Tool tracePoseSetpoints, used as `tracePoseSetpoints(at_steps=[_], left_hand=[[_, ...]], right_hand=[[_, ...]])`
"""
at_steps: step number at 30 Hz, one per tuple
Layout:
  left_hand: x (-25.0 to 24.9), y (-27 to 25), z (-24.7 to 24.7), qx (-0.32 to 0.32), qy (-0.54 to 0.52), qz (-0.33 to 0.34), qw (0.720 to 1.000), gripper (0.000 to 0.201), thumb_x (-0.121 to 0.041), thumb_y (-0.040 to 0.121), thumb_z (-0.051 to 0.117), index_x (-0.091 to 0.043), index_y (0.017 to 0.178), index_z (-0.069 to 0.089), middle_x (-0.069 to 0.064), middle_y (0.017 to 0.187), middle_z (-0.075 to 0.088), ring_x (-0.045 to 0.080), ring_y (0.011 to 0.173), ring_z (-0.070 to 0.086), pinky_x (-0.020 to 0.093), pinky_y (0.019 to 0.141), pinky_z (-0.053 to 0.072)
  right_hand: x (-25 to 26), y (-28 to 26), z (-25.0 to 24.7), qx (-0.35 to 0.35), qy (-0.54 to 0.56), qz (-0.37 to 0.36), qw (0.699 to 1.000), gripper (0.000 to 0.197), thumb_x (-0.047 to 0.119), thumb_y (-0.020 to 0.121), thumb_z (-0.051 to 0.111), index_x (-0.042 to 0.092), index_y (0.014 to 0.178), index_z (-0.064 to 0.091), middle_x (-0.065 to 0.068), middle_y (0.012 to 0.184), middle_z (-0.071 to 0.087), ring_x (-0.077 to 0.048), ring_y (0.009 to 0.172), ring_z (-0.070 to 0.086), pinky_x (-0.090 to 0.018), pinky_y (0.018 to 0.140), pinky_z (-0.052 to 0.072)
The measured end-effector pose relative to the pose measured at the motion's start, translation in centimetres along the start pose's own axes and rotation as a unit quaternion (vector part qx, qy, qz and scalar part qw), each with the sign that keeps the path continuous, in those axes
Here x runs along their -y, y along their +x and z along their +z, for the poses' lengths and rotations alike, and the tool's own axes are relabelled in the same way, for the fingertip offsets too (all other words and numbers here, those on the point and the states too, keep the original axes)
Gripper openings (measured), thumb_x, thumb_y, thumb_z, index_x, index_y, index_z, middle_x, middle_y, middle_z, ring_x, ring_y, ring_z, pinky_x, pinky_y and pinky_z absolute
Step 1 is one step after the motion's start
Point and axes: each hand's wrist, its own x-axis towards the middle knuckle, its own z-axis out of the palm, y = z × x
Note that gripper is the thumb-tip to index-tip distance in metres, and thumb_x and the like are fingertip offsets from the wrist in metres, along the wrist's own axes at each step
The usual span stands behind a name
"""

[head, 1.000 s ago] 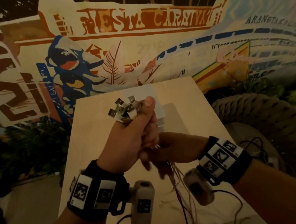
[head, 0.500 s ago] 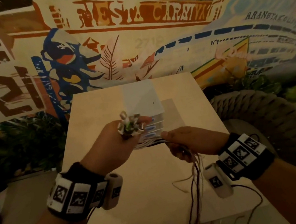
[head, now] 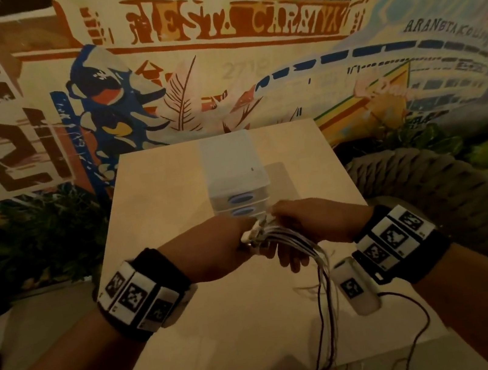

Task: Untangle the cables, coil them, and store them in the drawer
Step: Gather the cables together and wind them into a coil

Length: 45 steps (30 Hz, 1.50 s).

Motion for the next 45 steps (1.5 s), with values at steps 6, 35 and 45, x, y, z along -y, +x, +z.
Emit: tracePoseSetpoints(at_steps=[6, 35, 45], left_hand=[[-0.8, 0.4, 1.1, 0.005, 0.135, 0.010, 0.991, 0.031, -0.047, 0.092, 0.057, -0.027, 0.114, 0.066, -0.004, 0.101, 0.071, 0.014, 0.086, 0.062, 0.027, 0.069, 0.045], [-0.6, 1.8, 2.6, -0.001, 0.146, -0.040, 0.989, 0.018, -0.028, 0.088, 0.065, -0.014, 0.082, 0.075, -0.002, 0.067, 0.057, 0.017, 0.068, 0.056, 0.031, 0.071, 0.052], [2.2, 0.3, 0.6, -0.126, -0.019, 0.018, 0.992, 0.084, -0.054, 0.070, 0.085, -0.040, 0.141, 0.042, -0.018, 0.125, 0.063, 0.005, 0.103, 0.063, 0.026, 0.082, 0.056]], right_hand=[[0.7, 1.1, -0.3, 0.125, -0.052, 0.072, 0.988, 0.074, 0.070, 0.095, 0.037, 0.010, 0.094, 0.080, -0.016, 0.095, 0.077, -0.039, 0.099, 0.072, -0.039, 0.082, 0.061], [0.4, 3.4, 2.6, 0.028, -0.268, 0.044, 0.962, 0.021, 0.028, 0.090, 0.067, 0.014, 0.103, 0.076, 0.002, 0.084, 0.077, -0.008, 0.062, 0.072, -0.039, 0.083, 0.062], [1.5, 1.1, 0.6, -0.017, -0.064, 0.018, 0.998, 0.030, 0.007, 0.087, 0.059, 0.016, 0.059, 0.055, 0.000, 0.054, 0.050, -0.020, 0.050, 0.044, -0.032, 0.059, 0.042]])
